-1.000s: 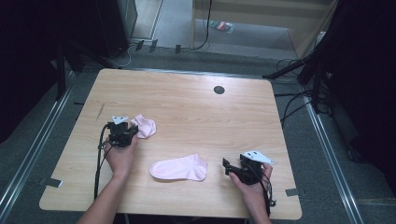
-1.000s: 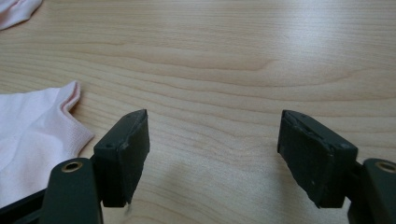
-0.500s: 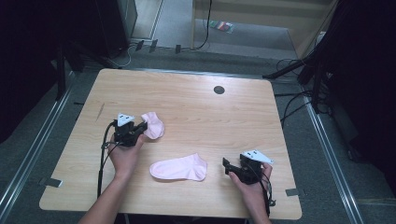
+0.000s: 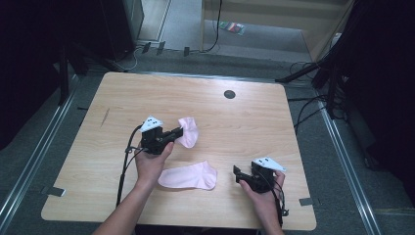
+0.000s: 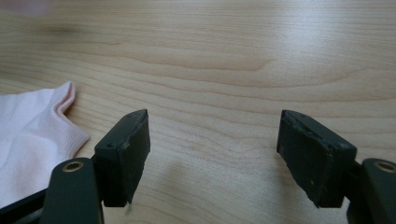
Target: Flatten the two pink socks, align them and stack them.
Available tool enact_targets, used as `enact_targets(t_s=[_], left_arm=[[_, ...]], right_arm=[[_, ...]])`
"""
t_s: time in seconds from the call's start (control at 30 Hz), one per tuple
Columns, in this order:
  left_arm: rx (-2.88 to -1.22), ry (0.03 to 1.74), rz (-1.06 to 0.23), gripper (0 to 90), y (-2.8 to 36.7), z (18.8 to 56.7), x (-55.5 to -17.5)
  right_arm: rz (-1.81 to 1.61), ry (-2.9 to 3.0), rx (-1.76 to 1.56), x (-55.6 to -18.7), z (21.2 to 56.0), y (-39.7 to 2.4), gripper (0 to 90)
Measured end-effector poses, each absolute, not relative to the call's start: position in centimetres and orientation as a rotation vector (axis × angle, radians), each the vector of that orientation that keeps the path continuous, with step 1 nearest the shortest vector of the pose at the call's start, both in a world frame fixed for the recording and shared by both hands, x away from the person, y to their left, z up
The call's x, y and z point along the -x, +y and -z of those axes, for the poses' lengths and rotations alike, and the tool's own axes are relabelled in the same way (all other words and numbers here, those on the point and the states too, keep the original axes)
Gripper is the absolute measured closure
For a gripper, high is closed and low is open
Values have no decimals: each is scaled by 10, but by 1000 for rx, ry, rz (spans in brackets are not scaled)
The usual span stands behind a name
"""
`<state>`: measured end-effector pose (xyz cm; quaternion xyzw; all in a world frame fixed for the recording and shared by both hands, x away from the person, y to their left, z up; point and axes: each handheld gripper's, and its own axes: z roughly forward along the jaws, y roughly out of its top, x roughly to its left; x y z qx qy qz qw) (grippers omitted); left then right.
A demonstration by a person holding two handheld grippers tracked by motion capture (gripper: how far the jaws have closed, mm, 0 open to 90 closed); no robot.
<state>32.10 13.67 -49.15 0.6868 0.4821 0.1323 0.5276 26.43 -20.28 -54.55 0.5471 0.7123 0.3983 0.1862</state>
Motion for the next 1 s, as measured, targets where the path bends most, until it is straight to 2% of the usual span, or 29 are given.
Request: enact_targets(t_s=[0.23, 0.27, 0.3, 0.4, 0.47, 0.53, 0.63, 0.73, 0.87, 1.0], left_arm=[[-1707, 1310, -219, 859, 139, 523, -339], [-1702, 1351, -241, 801, 142, 526, -340], [-1699, 1366, -271, 697, 144, 526, -340], [-1699, 1361, -365, 585, 146, 521, -334], [-1731, 1324, -448, 600, 140, 515, -328], [-1774, 1266, -469, 617, 129, 512, -323], [-1864, 1202, -441, 618, 111, 516, -322], [-1956, 1211, -388, 556, 97, 527, -327], [-2036, 1248, -384, 560, 93, 536, -331], [-2025, 1274, -338, 804, 99, 535, -333]], right_arm=[[-1127, 1995, -1546, -264, 545, -203, 262], [-1125, 1996, -1545, -264, 545, -203, 262], [-1130, 1995, -1541, -264, 544, -203, 262], [-1137, 1992, -1545, -265, 543, -202, 262], [-1137, 1995, -1540, -266, 544, -202, 262], [-1136, 1995, -1545, -266, 544, -201, 262], [-1132, 2003, -1539, -266, 544, -200, 263], [-1125, 2001, -1549, -265, 545, -200, 263], [-1127, 2004, -1547, -264, 545, -200, 263], [-1126, 2005, -1550, -266, 545, -201, 265]])
